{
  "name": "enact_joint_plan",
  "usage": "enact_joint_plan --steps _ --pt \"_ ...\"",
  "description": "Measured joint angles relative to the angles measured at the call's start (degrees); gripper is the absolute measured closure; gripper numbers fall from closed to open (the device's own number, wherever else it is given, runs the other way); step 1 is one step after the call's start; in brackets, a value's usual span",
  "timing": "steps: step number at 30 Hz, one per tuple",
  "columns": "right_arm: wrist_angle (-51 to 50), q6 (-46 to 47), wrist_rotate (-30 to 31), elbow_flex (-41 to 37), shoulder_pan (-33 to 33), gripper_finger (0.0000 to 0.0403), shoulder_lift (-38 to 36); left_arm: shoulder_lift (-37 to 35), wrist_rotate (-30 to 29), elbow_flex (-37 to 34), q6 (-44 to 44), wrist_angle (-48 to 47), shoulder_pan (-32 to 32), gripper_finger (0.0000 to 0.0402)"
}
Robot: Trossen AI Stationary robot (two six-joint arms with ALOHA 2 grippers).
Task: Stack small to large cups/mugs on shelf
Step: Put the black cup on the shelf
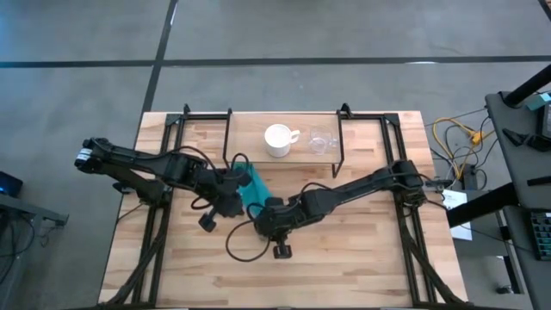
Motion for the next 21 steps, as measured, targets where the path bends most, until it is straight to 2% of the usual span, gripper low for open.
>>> enact_joint_plan --steps 4,12,21 --pt "0.05 2.78 -0.63 0.0 -0.55 0.0356 1.26 0.59 2.61 0.02 -2.71 -0.08 -0.04 0.0401" --pt "3.95 4.4 -1.34 0.17 -0.71 0.0301 2.29 3.21 2.96 -0.39 -4.81 -0.85 -0.19 0.0401" --pt "-2.93 3.2 -1.43 4.68 -0.69 0.028 1.53 3.57 3.17 0.64 -5.03 -1.25 -0.63 0.0401"
